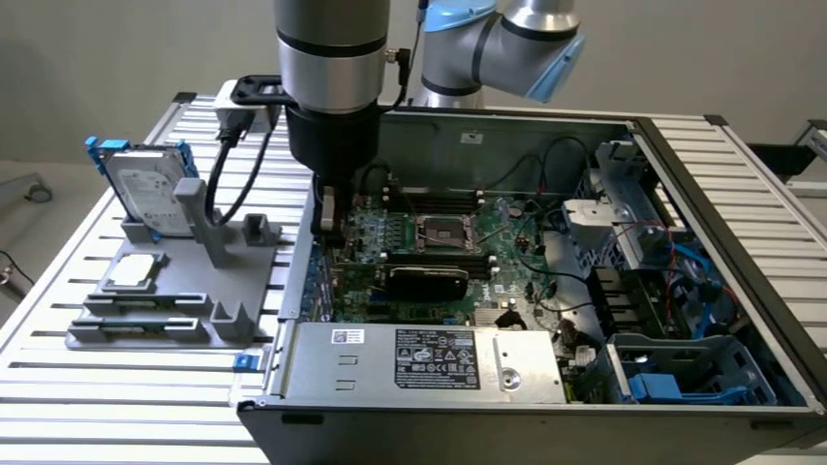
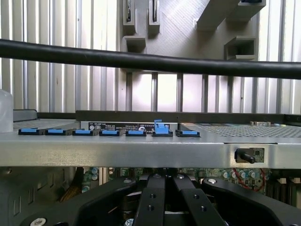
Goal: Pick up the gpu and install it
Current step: 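Press down on the gpu until it lock into place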
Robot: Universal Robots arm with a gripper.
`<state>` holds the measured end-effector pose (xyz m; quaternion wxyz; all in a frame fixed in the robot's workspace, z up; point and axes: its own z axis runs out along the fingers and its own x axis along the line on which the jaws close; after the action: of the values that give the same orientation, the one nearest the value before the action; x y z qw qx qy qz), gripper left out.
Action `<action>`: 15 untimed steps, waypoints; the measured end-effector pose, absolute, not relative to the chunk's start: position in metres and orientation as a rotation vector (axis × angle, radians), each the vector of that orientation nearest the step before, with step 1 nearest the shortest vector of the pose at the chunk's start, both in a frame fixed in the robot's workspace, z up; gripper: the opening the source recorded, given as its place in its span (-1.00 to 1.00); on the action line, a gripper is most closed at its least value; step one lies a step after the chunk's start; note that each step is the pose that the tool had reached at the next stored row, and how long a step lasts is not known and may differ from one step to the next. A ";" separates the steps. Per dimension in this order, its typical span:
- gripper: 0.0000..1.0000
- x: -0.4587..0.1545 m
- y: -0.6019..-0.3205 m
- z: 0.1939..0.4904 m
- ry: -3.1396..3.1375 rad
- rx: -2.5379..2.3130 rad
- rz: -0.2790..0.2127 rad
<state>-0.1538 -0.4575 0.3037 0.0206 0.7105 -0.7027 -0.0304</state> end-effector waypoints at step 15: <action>-0.79 -0.153 -0.458 0.302 -2.178 2.203 -0.094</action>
<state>-0.1531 -0.4577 0.3018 0.0210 0.7106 -0.7026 -0.0304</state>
